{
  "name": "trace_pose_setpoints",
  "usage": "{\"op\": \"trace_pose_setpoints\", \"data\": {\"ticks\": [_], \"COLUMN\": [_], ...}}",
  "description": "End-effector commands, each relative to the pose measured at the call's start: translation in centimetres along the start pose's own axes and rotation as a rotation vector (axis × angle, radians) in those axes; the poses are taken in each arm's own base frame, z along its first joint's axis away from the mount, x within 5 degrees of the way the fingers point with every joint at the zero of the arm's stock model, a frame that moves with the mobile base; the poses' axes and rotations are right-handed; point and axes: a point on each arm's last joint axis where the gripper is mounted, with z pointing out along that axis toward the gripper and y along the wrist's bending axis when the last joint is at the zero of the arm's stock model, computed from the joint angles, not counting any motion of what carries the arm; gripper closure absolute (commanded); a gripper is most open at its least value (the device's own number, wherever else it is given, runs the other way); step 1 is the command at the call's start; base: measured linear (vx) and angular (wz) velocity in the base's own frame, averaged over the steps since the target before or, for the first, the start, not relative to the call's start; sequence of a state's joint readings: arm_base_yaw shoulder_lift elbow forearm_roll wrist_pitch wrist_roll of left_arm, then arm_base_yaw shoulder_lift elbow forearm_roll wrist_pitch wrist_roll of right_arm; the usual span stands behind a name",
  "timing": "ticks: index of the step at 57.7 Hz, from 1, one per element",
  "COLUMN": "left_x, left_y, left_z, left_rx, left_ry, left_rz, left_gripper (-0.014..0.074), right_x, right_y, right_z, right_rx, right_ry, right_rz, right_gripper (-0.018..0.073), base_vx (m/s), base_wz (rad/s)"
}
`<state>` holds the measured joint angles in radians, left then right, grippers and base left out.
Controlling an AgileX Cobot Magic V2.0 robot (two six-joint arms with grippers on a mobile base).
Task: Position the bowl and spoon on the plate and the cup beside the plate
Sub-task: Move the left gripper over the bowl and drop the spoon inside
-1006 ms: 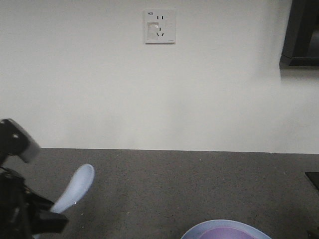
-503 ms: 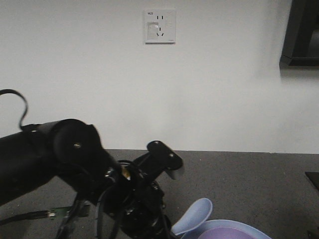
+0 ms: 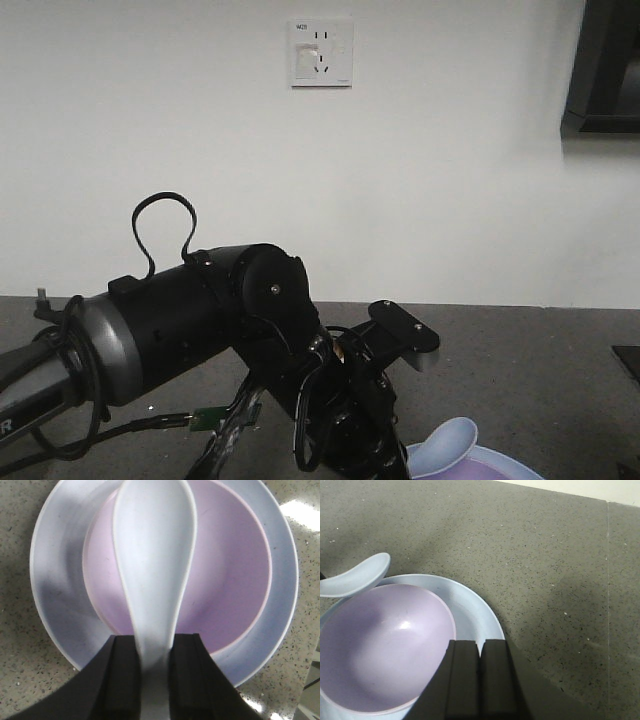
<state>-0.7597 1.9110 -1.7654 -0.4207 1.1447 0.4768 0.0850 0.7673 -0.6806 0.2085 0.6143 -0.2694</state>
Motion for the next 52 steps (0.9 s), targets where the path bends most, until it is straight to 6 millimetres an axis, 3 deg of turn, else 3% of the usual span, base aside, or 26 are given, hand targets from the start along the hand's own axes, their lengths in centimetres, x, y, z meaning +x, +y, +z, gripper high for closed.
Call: {"op": "trace_pose_setpoints", "data": {"ticks": [1,15,27,38,47,52], "left_x": [-1.2,-1.3,-1.4,-0.3,2.0,2.8], "left_y": [-1.3,-1.3,-1.4,-1.2,-0.4,0.1], "left_z": [-3.0,-3.0,-3.7,-6.9,-11.2,-13.6], "left_rx": [-0.007,-0.009,-0.030,-0.219,-0.492,-0.580], "left_ry": [-0.122,-0.125,-0.149,-0.096,0.027,-0.008], "left_rz": [0.012,0.012,0.021,0.062,0.028,-0.033], "left_gripper": [0.0314,0.0083,0.0044,0.0045,0.0045,0.0045], "right_x": [-1.5,-1.5,-1.5,-1.5,-1.4,-1.4], "right_y": [-0.2,-0.2,-0.2,-0.2,-0.2,-0.2], "right_z": [-0.7,-0.7,-0.7,-0.7,-0.7,-0.7], "right_rx": [0.024,0.024,0.024,0.025,0.024,0.024], "right_ry": [-0.107,-0.107,-0.106,-0.105,-0.103,-0.101], "right_rz": [-0.011,-0.011,-0.011,-0.014,-0.014,-0.014], "right_gripper": [0.0568,0.0568,0.0568,0.0568,0.0568,0.0568], "base_vx": [0.00,0.00,0.00,0.00,0.00,0.00], "base_wz": [0.00,0.00,0.00,0.00,0.00,0.00]}}
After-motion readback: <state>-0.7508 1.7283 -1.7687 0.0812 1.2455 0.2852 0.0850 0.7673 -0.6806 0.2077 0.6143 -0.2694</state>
